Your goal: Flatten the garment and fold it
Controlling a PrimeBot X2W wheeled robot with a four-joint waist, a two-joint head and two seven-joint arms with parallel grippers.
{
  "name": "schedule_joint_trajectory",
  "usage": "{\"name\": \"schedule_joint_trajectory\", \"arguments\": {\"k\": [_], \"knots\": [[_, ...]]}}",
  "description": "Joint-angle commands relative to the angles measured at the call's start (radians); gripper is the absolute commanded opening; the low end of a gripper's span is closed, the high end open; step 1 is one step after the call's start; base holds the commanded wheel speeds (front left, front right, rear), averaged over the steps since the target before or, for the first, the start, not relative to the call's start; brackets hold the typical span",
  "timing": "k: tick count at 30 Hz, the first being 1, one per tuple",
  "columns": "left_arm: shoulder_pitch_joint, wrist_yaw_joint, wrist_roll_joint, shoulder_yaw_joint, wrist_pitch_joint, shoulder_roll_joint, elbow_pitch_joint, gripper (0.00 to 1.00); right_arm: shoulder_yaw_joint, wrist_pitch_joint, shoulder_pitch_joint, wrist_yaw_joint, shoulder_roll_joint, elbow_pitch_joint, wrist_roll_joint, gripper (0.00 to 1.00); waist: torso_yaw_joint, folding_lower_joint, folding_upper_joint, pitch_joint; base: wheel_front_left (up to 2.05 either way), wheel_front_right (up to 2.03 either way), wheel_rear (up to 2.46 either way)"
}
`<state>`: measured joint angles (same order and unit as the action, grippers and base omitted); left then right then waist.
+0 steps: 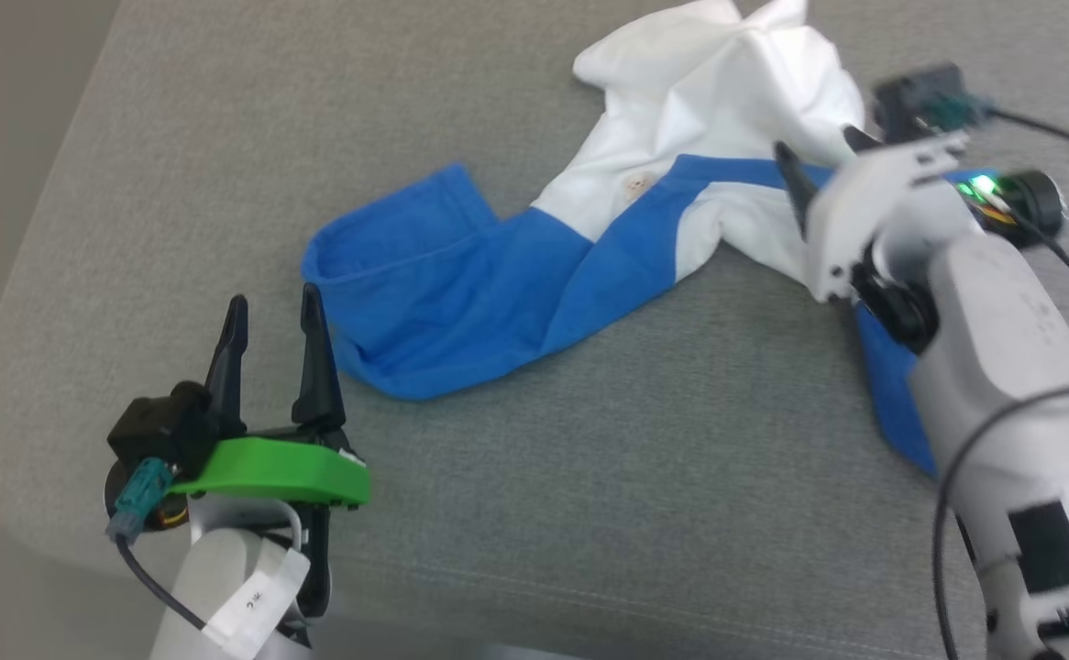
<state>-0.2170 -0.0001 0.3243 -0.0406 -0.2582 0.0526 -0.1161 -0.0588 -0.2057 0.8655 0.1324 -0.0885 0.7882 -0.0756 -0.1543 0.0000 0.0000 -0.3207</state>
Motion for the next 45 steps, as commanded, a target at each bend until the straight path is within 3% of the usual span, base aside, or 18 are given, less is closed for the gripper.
{"name": "schedule_joint_trajectory", "arguments": {"k": [1,7,12,19,25,26,27,28,29,33,37,40,41,45], "knots": [[0.021,-0.009,-0.022,0.011,-0.004,-0.002,-0.002,1.00,0.051,0.041,-0.084,-0.002,-0.026,-0.074,-0.015,1.00,0.066,0.0000,0.0000,0.062,0.00,0.00,0.00],[0.042,-0.019,-0.034,0.014,-0.004,-0.002,-0.005,1.00,0.199,0.060,-0.283,-0.002,-0.039,-0.264,0.010,1.00,0.118,0.0000,0.0000,0.101,0.00,0.00,0.00],[0.039,-0.022,-0.037,0.009,-0.004,-0.002,-0.006,1.00,0.262,0.021,-0.384,-0.002,-0.025,-0.339,0.021,1.00,0.136,0.0000,0.0000,0.100,0.00,0.00,0.00],[0.020,-0.027,-0.040,0.008,-0.004,-0.002,-0.003,1.00,0.314,-0.055,-0.387,-0.002,-0.016,-0.312,0.020,1.00,0.121,0.0000,0.0000,0.055,0.00,0.00,0.00],[0.007,-0.032,-0.041,0.017,-0.004,-0.002,-0.003,1.00,0.309,-0.247,-0.342,-0.002,-0.020,-0.232,0.016,1.00,0.093,0.0000,0.0000,0.016,0.00,0.00,0.00],[0.007,-0.032,-0.041,0.018,-0.004,-0.002,-0.003,1.00,0.305,-0.284,-0.337,-0.002,-0.021,-0.221,0.013,0.90,0.091,0.0000,0.0000,0.013,0.00,0.00,0.00],[0.007,-0.032,-0.041,0.019,-0.004,-0.002,-0.004,1.00,0.301,-0.323,-0.331,-0.002,-0.024,-0.213,0.009,0.41,0.089,0.0000,0.0000,0.011,0.00,0.00,0.00],[0.007,-0.032,-0.041,0.019,-0.004,-0.002,-0.004,1.00,0.296,-0.346,-0.328,-0.002,-0.027,-0.212,0.008,0.16,0.087,0.0000,0.0000,0.010,0.00,0.00,0.00],[0.006,-0.032,-0.041,0.020,-0.004,-0.002,-0.006,1.00,0.289,-0.365,-0.327,-0.002,-0.032,-0.216,0.007,0.00,0.085,0.0000,0.0000,0.011,0.00,0.00,0.00],[0.011,-0.029,-0.040,0.025,-0.004,-0.002,-0.014,1.00,0.315,-0.335,-0.332,-0.002,-0.048,-0.271,0.010,0.00,0.088,0.0000,0.0000,0.028,0.00,0.00,0.00],[0.020,-0.026,-0.039,0.033,-0.004,-0.002,-0.020,1.00,0.422,-0.240,-0.353,-0.002,-0.055,-0.353,0.031,0.00,0.097,0.0000,0.0000,0.062,0.00,0.00,0.00],[0.030,-0.024,-0.038,0.036,-0.004,-0.002,-0.024,1.00,0.537,-0.187,-0.382,-0.002,-0.058,-0.411,0.047,0.00,0.108,0.0000,0.0000,0.088,0.00,0.00,0.00],[0.036,-0.023,-0.038,0.038,-0.004,-0.002,-0.026,1.00,0.624,-0.175,-0.411,-0.002,-0.049,-0.445,0.058,0.00,0.115,0.0000,0.0000,0.103,0.00,0.00,0.00],[0.049,-0.020,-0.037,0.039,-0.004,-0.002,-0.025,1.00,0.790,-0.185,-0.484,-0.002,-0.030,-0.483,0.112,0.00,0.130,0.0000,0.0000,0.121,0.00,0.00,0.00]]}}
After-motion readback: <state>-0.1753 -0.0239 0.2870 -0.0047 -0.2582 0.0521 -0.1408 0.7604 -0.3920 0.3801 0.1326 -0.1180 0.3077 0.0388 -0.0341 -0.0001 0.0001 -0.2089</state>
